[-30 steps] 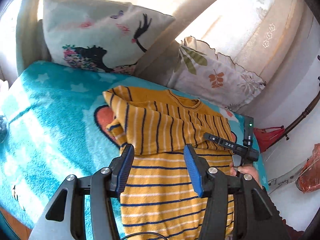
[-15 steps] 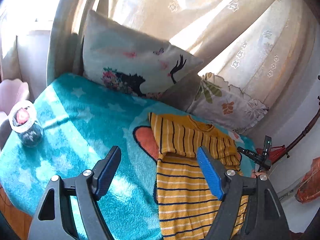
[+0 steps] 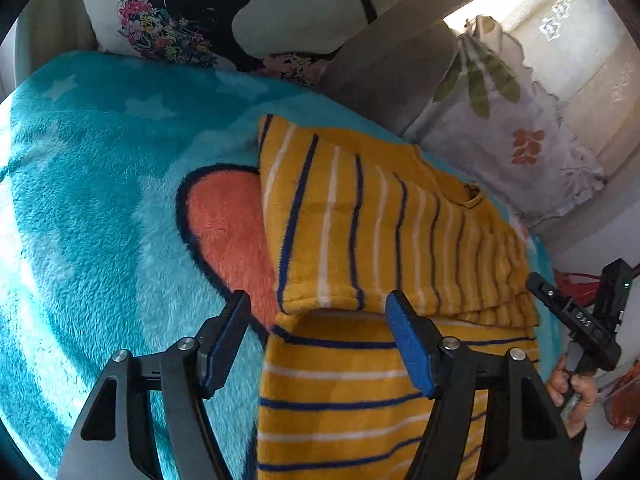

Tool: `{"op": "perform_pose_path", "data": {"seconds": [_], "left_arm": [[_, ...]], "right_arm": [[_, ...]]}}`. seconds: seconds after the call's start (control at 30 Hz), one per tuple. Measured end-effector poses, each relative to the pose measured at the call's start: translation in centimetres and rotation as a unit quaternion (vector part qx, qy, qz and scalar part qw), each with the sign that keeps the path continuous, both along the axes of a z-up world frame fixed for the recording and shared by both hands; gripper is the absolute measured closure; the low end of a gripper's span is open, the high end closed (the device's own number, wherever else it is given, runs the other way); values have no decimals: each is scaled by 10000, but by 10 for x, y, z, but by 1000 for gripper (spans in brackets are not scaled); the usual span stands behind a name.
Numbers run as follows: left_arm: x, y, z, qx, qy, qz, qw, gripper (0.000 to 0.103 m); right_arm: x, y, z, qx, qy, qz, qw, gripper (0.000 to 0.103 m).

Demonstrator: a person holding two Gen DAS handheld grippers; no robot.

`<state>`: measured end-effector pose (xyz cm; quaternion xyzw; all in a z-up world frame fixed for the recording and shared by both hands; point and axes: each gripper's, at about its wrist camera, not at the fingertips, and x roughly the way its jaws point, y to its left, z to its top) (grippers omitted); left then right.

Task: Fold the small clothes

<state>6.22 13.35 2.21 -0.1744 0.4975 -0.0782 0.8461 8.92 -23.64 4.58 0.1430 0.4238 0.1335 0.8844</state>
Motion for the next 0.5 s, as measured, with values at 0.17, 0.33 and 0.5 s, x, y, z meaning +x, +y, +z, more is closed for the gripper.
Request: {"op": "perform_pose_path", "data": {"seconds": [0.17, 0.33, 0.5], "left_arm": [[-3, 6, -5, 95, 187, 67, 9998, 44], [-42, 21, 9, -195, 61, -3, 9998, 44], [-75, 33, -10, -843, 342, -46, 9958, 44]], "right_arm": [[4, -27, -27, 249, 362, -531, 9976, 59], [-32, -44, -1, -132, 31, -643, 9978, 46], [-76, -85, -5, -164, 314, -1011, 9942, 42]]}}
